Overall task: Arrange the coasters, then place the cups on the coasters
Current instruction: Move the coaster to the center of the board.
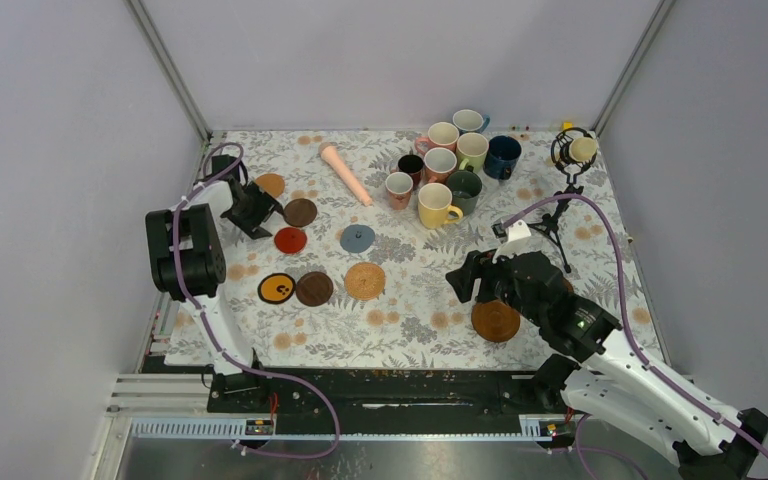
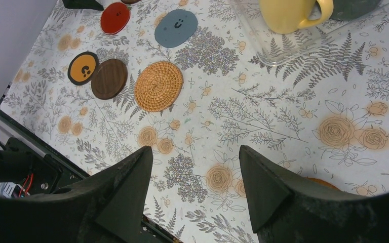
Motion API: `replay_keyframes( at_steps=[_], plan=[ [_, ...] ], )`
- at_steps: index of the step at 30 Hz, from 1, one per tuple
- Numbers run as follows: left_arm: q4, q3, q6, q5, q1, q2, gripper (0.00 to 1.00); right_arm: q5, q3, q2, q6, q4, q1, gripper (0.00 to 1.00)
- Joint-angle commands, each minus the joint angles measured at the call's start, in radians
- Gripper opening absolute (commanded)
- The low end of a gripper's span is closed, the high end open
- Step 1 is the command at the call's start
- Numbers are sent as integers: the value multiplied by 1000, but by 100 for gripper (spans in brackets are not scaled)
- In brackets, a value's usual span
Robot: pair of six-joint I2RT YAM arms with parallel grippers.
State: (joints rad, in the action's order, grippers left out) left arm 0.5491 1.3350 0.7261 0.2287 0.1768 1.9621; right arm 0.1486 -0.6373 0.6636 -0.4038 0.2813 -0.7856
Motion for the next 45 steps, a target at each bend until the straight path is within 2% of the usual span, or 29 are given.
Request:
replay_keyframes(
  at_steps=[1, 7, 14, 22, 27, 34, 41, 45],
  plan=[
    [-32, 49, 22, -4, -4, 36, 62, 34, 0, -2, 13, -2, -6, 71],
    [-32, 4, 14, 22, -29, 33, 62, 34, -9, 12, 19, -1, -6, 72],
    [-57, -130, 22, 36, -51, -77, 62, 22, -2, 1, 7, -1, -6, 71],
    [-101, -198, 30, 63, -79, -138, 62, 17, -7, -9, 0, -1, -6, 72],
    [-127, -206, 49, 86, -106, -101, 62, 15, -3, -17, -3, -1, -6, 71],
    [-160, -217, 70, 94, -130, -127, 63, 21, 8, -24, -5, -1, -6, 72],
    [-122, -136, 40, -7, -130, -197, 63, 20, 12, -12, -4, -4, -7, 72],
    [-134, -85, 17, -14, -130, -176, 63, 29, 18, -12, 2, -4, -6, 72]
  ],
)
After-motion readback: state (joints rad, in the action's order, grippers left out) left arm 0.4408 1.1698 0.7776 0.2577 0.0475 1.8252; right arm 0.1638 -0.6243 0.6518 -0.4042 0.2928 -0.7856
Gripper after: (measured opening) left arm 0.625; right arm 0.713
